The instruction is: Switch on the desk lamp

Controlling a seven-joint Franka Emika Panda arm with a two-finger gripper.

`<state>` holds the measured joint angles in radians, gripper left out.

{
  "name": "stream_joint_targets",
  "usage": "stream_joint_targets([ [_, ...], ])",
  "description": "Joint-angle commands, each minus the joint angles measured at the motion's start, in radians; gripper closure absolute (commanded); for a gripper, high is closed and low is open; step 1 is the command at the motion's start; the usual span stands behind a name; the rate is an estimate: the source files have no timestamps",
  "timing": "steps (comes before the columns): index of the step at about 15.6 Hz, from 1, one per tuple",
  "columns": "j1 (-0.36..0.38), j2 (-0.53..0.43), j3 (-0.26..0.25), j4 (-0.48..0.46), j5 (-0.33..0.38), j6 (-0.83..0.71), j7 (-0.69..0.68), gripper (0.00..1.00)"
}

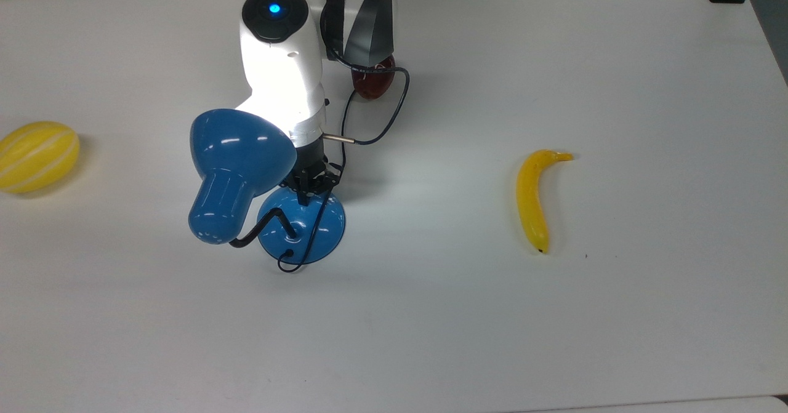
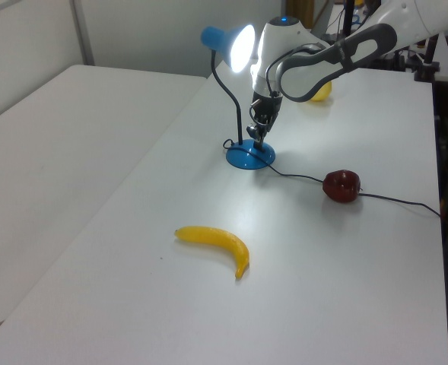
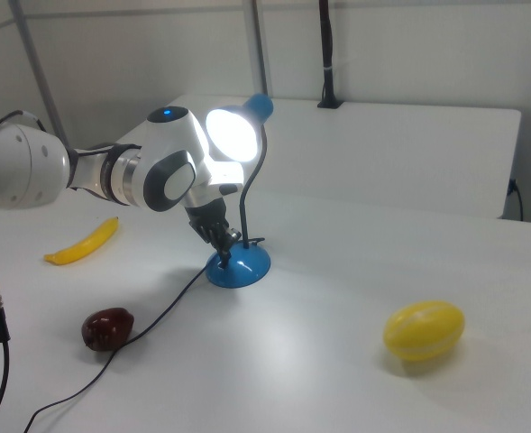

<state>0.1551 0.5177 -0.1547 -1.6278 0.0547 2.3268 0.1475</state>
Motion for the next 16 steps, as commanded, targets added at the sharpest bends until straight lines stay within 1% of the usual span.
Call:
stream_joint_targets([
  [1,0.017,0.027,-0.002,-0.003,-0.013,0.049,0.04,1.0],
  [3,0.012,-0.014,-0.002,-0.023,-0.015,0.04,0.04,1.0],
  [5,0.011,-0.088,-0.002,-0.09,-0.013,0.04,0.04,1.0],
  [8,0.009,-0.227,0.0,-0.202,-0.009,0.019,0.044,1.0],
  [10,0.004,-0.321,0.001,-0.24,-0.006,-0.088,0.058,1.0],
  [11,-0.008,-0.381,0.004,-0.241,-0.006,-0.21,0.058,1.0],
  [12,-0.022,-0.418,0.012,-0.241,-0.006,-0.278,0.053,0.99],
  [14,-0.064,-0.481,0.032,-0.241,-0.006,-0.383,0.041,0.94],
  [15,-0.083,-0.507,0.04,-0.241,-0.006,-0.421,0.026,0.86],
  [16,-0.092,-0.533,0.04,-0.242,-0.006,-0.461,-0.003,0.74],
])
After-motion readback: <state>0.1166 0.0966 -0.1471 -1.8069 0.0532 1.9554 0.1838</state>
